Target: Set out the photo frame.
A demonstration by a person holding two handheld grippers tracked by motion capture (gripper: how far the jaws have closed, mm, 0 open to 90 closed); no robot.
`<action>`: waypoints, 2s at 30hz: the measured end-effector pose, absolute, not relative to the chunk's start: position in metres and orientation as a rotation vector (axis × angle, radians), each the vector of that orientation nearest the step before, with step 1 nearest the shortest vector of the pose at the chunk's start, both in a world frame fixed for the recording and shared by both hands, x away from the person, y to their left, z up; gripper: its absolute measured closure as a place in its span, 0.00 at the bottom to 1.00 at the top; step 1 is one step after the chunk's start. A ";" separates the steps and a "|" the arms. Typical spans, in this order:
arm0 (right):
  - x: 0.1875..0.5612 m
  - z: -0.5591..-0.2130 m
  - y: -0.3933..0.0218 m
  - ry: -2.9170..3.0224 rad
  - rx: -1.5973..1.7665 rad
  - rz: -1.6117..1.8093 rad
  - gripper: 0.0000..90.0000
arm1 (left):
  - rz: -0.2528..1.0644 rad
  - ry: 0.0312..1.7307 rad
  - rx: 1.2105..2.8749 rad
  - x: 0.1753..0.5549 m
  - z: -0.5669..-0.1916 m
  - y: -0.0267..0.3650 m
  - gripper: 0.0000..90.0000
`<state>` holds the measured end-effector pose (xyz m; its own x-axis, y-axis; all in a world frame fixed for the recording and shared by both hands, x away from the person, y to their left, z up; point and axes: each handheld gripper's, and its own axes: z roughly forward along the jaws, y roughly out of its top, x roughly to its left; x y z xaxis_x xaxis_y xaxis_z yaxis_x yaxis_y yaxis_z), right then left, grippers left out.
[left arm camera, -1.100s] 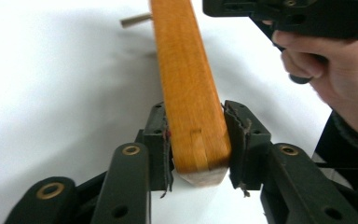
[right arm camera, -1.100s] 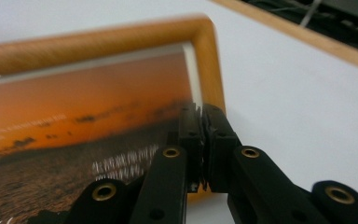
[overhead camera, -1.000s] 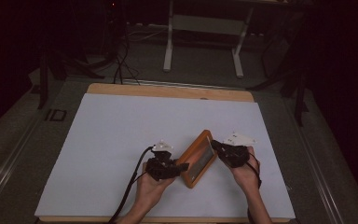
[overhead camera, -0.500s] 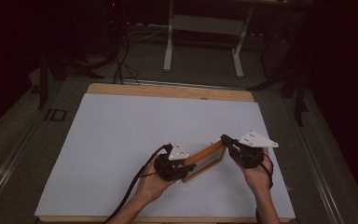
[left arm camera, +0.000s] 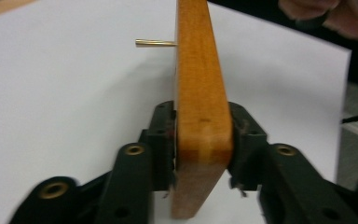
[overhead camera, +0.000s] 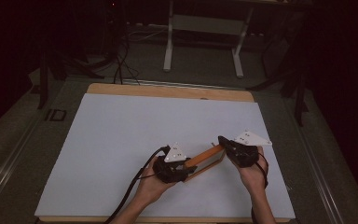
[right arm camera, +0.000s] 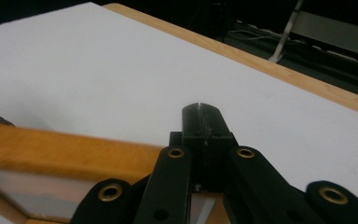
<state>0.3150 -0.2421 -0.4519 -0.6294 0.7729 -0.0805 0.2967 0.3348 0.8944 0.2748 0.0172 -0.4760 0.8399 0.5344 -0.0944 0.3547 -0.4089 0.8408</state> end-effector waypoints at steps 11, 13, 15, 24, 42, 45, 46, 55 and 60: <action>0.309 -0.453 -0.241 2.065 0.907 1.276 1.00 | 0.195 0.742 1.990 0.277 -0.504 0.027 0.61; 0.307 -0.451 -0.241 2.061 0.899 1.277 1.00 | 0.193 0.733 1.999 0.278 -0.509 0.027 0.62; 0.305 -0.448 -0.243 2.059 0.896 1.275 1.00 | 0.193 0.737 2.010 0.279 -0.514 0.026 0.63; 0.297 -0.445 -0.251 2.055 0.886 1.255 1.00 | 0.180 0.736 2.062 0.281 -0.536 0.021 0.70; 0.294 -0.445 -0.255 2.066 0.883 1.265 1.00 | 0.230 0.678 2.079 0.284 -0.543 0.017 0.76; 0.294 -0.446 -0.254 2.073 0.881 1.258 1.00 | 0.252 0.658 2.098 0.282 -0.542 0.015 0.77; 0.294 -0.446 -0.254 2.073 0.881 1.258 1.00 | 0.252 0.658 2.098 0.282 -0.542 0.015 0.77; 0.294 -0.445 -0.258 2.063 0.885 1.260 0.99 | 0.243 0.643 2.117 0.282 -0.533 0.024 0.77; 0.295 -0.447 -0.256 2.077 0.881 1.251 0.99 | 0.242 0.634 2.115 0.283 -0.523 0.033 0.77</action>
<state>0.2946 -0.2557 -0.4471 -0.6310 0.7659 -0.1235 0.2492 0.3509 0.9027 0.2834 0.0333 -0.5230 0.8502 0.5230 -0.0605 0.3494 -0.4746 0.8078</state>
